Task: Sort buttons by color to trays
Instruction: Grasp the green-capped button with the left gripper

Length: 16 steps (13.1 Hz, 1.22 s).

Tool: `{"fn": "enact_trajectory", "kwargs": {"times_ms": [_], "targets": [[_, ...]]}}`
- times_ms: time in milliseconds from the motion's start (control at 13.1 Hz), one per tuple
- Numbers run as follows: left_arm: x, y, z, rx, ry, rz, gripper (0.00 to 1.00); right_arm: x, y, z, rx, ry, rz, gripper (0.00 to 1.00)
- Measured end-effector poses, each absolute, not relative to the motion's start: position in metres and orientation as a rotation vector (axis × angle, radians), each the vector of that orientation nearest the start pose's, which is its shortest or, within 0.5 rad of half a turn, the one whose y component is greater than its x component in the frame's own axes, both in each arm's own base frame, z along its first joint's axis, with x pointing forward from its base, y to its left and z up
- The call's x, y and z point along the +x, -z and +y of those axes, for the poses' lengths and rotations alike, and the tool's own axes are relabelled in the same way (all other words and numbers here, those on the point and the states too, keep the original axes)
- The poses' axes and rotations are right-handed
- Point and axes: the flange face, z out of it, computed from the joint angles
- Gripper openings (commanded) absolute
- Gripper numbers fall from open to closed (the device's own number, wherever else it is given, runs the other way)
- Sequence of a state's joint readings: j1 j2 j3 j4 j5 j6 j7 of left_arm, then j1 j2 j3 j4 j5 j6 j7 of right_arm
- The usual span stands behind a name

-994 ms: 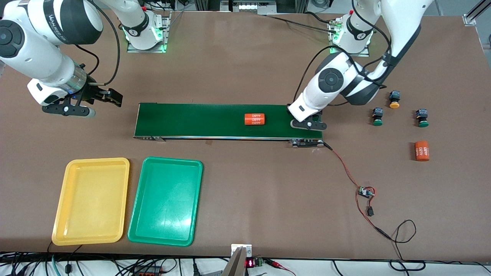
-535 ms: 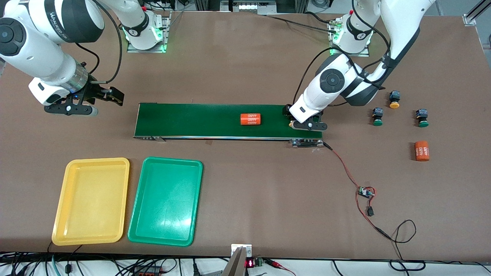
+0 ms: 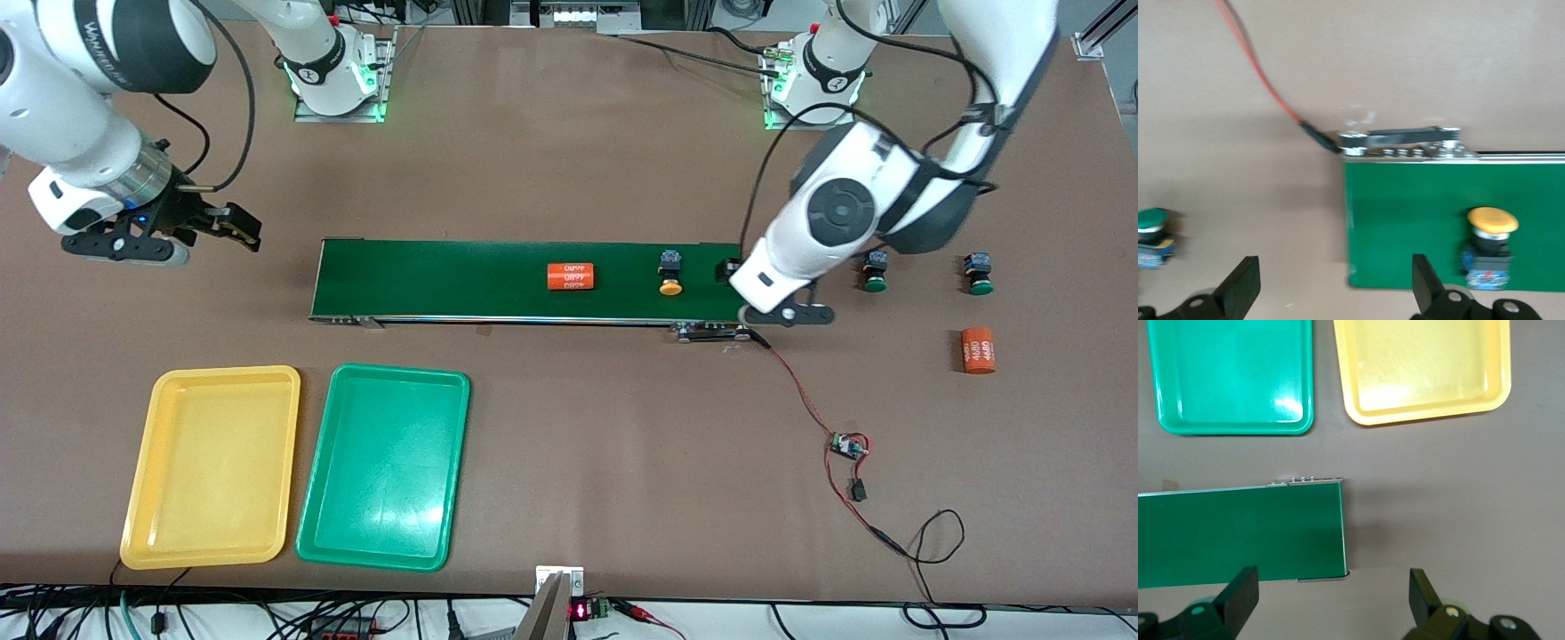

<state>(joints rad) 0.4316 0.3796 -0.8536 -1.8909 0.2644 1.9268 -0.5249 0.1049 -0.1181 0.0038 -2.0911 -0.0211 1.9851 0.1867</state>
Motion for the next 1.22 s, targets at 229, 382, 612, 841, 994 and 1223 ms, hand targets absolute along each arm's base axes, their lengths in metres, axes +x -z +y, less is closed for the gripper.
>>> {"fn": "enact_trajectory", "kwargs": {"times_ms": [229,382,612,841,994,1223], "targets": [[0.581,-0.349,-0.107,-3.101,-0.342,0.076,1.00,0.492,-0.469,0.073,-3.175,0.029,0.076,1.00],[0.588,-0.342,-0.030,-3.129,-0.372,0.078,1.00,0.480,-0.468,0.090,-3.187,0.033,0.129,1.00],[0.577,-0.317,0.059,-3.148,-0.446,0.065,1.00,0.464,-0.461,0.129,-3.207,0.033,0.179,1.00],[0.556,-0.289,0.090,-3.093,-0.528,0.070,0.97,0.457,-0.455,0.145,-3.220,0.024,0.156,1.00],[0.536,-0.268,0.095,-3.088,-0.601,0.063,0.98,0.458,-0.453,0.140,-3.221,0.018,0.172,1.00],[0.508,-0.230,0.087,-3.118,-0.614,0.083,0.99,0.459,-0.453,0.134,-3.220,0.015,0.190,1.00]]}}
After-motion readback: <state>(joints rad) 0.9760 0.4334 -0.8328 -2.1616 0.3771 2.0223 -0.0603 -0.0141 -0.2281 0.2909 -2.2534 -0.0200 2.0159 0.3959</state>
